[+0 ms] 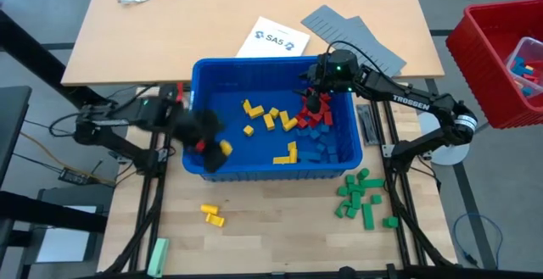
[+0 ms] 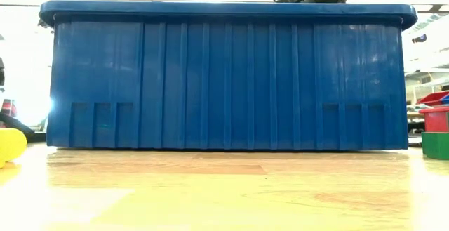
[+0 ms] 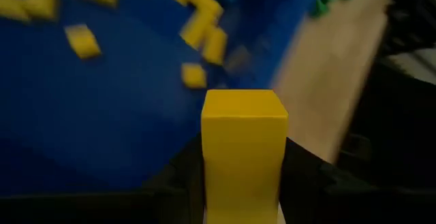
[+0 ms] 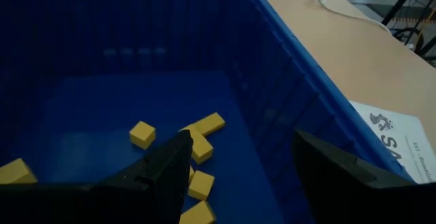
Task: Sort blocks
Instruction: Remove the yellow block from the blue bin
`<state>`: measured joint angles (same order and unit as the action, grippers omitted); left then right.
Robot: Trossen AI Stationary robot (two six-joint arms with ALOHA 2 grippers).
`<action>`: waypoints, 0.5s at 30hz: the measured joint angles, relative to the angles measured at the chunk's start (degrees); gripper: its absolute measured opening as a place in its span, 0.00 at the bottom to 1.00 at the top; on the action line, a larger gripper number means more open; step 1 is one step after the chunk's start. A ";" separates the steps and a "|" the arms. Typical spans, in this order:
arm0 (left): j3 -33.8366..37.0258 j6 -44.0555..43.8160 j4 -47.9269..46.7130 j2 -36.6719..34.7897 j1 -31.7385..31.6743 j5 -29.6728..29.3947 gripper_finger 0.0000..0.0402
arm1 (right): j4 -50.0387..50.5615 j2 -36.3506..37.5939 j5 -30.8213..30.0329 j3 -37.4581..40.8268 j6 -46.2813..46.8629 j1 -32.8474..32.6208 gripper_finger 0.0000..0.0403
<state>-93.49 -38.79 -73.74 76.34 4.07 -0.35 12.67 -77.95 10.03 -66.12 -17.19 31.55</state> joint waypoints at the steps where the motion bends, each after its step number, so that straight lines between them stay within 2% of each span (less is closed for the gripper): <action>1: 0.00 -3.94 -0.50 -0.12 2.78 -0.46 0.34 | 0.00 0.00 -0.25 0.00 0.00 0.00 0.59; 6: 0.02 -19.50 -0.48 -0.18 16.67 -9.40 0.34 | -0.13 0.00 -0.23 0.00 0.02 0.00 0.59; 10: 0.58 -33.48 -1.92 0.67 25.42 -16.44 0.34 | -0.13 0.00 -0.21 0.00 -0.02 0.00 0.59; 15: 7.13 -47.40 -1.91 0.83 32.75 -18.43 0.34 | -0.09 0.02 -0.18 0.00 -0.03 0.00 0.59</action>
<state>-86.37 -86.19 -75.65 77.17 36.82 -18.79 12.58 -77.93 9.85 -66.13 -17.22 31.55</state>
